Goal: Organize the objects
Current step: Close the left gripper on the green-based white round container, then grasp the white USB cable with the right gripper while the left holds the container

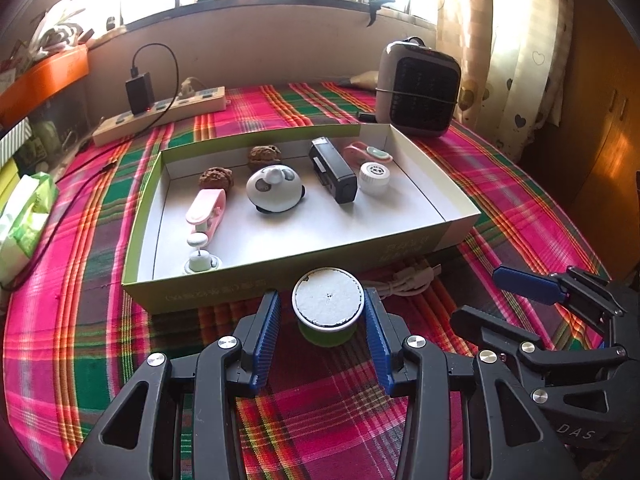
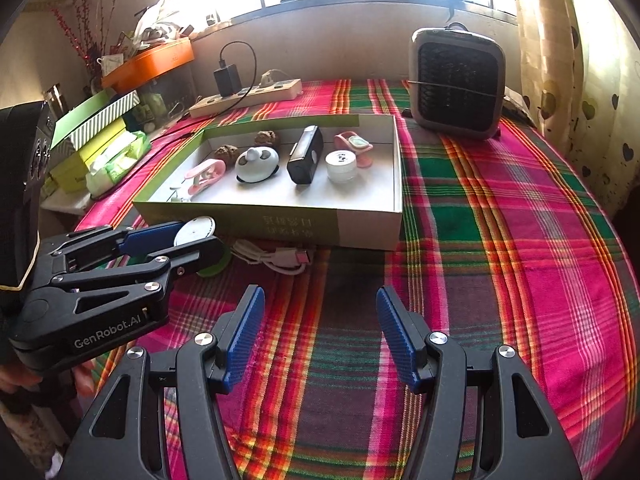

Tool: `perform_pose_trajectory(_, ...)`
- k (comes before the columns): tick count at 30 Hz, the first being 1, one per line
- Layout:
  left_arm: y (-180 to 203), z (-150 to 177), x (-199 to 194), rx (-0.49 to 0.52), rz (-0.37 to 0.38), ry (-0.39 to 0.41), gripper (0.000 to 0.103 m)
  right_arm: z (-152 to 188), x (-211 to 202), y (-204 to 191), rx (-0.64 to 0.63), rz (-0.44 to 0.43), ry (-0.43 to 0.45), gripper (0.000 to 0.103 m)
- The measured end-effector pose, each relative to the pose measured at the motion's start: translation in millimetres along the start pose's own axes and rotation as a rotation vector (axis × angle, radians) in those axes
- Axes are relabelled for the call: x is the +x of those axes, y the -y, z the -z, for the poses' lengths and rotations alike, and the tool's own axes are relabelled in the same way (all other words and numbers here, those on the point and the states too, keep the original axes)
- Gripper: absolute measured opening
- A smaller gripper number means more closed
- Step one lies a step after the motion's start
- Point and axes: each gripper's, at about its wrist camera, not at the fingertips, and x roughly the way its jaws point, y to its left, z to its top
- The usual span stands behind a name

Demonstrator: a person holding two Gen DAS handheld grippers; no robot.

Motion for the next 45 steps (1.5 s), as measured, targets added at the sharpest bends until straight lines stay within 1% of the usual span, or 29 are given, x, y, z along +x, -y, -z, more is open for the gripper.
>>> perform_pose_trajectory(4,-1.1,0.2,0.0,-0.007,-0.001,0.001,0.039,0.0,0.4,0.2,0.002,0.001,-0.002,0.059)
perform_pose_trajectory(6,-1.9,0.2,-0.3,-0.01,0.0,0.003,0.035,0.0,0.8,-0.5,0.001,0.0,-0.004,0.059)
perform_pose_trajectory(9,-4.0,0.0,-1.6,-0.018,0.001,0.007,0.033,-0.1,1.4,-2.0,-0.005,-0.001,-0.007,0.059)
perform_pose_trajectory(17,-11.5,4.6,-7.1,-0.028,-0.009,0.009,0.032,-3.5,7.1,-8.1,-0.029,-0.008,-0.02,0.059)
perform_pose_trajectory(25,-22.6,9.6,-12.6,-0.038,-0.024,0.015,0.032,-14.1,16.7,-16.5,-0.072,-0.018,-0.021,0.059)
perform_pose_trajectory(29,-31.6,12.3,-14.5,-0.054,-0.036,0.018,0.032,-19.6,21.2,-21.9,-0.112,-0.036,-0.016,0.059)
perform_pose_trajectory(34,-38.0,13.5,-13.9,-0.066,-0.035,0.02,0.033,-24.2,26.2,-30.6,-0.172,-0.06,-0.025,0.059)
perform_pose_trajectory(40,-42.5,16.1,-8.1,-0.081,-0.024,-0.001,0.033,-20.1,26.7,-34.8,-0.21,-0.098,-0.052,0.059)
perform_pose_trajectory(45,-44.0,16.3,-8.7,-0.088,-0.011,0.003,0.033,-16.3,22.5,-39.6,-0.222,-0.142,-0.06,0.059)
